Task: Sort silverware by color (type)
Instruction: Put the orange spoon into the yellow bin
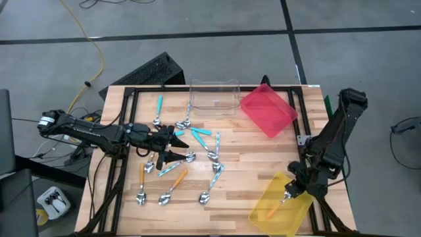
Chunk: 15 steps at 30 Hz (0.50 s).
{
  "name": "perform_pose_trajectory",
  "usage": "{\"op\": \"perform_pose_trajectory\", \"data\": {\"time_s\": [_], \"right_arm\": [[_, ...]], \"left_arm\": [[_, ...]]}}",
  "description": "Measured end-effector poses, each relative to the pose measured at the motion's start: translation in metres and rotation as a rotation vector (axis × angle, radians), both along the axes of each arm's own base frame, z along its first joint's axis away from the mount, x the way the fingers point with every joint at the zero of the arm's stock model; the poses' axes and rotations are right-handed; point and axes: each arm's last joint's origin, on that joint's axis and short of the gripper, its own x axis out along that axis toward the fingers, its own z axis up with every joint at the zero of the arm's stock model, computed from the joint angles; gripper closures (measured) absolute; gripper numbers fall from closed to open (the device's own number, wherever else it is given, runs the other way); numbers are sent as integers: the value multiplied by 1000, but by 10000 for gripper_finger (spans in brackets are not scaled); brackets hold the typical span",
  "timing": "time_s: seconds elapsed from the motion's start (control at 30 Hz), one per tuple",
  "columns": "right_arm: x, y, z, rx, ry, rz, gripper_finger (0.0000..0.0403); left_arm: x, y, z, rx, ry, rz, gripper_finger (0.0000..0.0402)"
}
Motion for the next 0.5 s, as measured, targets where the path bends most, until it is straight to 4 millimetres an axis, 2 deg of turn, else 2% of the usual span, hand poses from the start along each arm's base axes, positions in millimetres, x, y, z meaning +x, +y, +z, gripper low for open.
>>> {"op": "perform_pose_trajectory", "data": {"time_s": [0.5], "right_arm": [[10, -15, -4, -113, 13, 15, 352]], "left_arm": [[0, 0, 0, -1, 0, 1, 161]]}}
